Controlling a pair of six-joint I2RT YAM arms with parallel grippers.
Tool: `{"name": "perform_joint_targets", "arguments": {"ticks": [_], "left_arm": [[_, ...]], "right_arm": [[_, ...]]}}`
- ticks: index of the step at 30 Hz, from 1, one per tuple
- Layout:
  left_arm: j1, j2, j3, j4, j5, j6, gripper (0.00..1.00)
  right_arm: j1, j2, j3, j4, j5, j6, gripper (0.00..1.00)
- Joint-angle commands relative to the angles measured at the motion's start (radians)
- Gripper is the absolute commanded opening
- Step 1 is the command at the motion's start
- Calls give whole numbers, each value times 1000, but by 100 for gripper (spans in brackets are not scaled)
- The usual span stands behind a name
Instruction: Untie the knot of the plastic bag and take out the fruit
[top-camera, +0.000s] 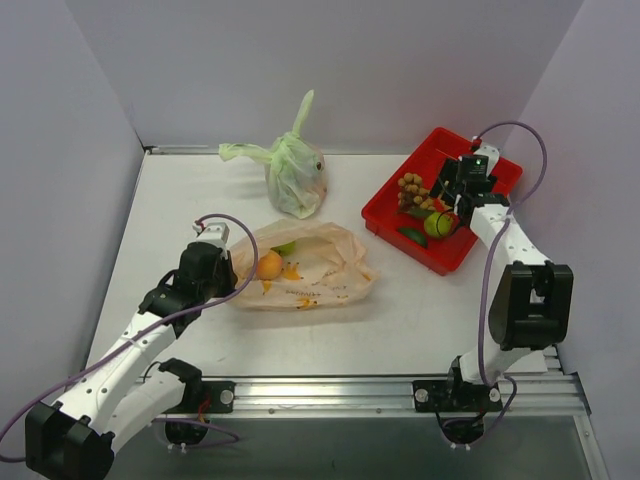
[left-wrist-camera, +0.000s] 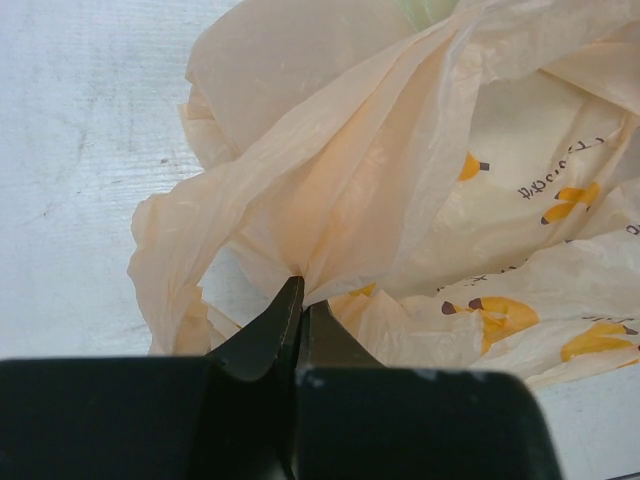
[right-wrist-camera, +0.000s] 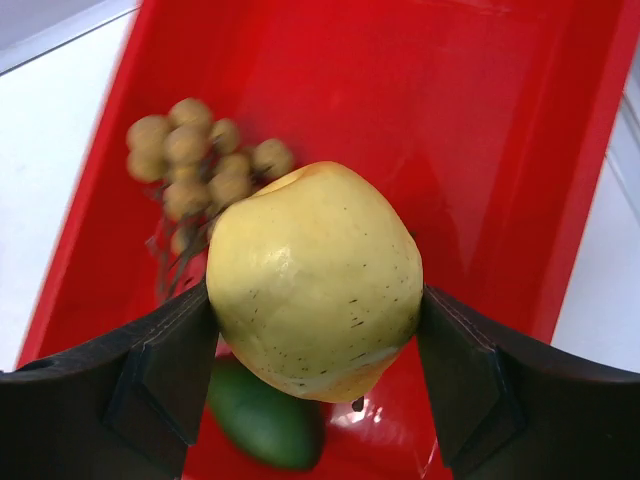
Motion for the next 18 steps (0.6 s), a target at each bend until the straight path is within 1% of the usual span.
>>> {"name": "perform_joint_targets", "arguments": {"ticks": [1, 2, 3, 5, 7, 9, 11, 12, 14, 15, 18], "left_arm": [[8, 0, -1, 43, 14, 3, 0], [8, 2, -2, 45, 16, 3, 0], [8, 2, -1, 45, 14, 3, 0], [8, 3, -1, 45, 11, 3, 0], [9, 3, -1, 45, 9, 3, 0], [9, 6, -2, 46, 11, 3, 0], [9, 12, -1, 48, 14, 3, 0], [9, 14, -1, 46, 19, 3, 0], [9, 17, -1, 46, 20, 3, 0], [9, 19, -1, 46, 19, 3, 0], [9, 15, -2, 46, 12, 3, 0]], "right_arm": [[-25, 64, 114, -6, 53, 21, 69], [-25, 90, 127, -15, 54, 2, 78], [-25, 98, 140, -20, 47, -8, 92], [-20, 89, 164, -69, 17, -11, 99], [4, 59, 134, -69, -24, -31, 100], [74, -3, 109, -64, -44, -60, 100], [131, -65, 71, -60, -99, -74, 99], [185, -86, 57, -52, -136, -74, 98], [239, -142, 19, -39, -203, -60, 97], [312, -159, 5, -32, -208, -54, 96], [433, -201, -32, 8, -233, -45, 94]]}}
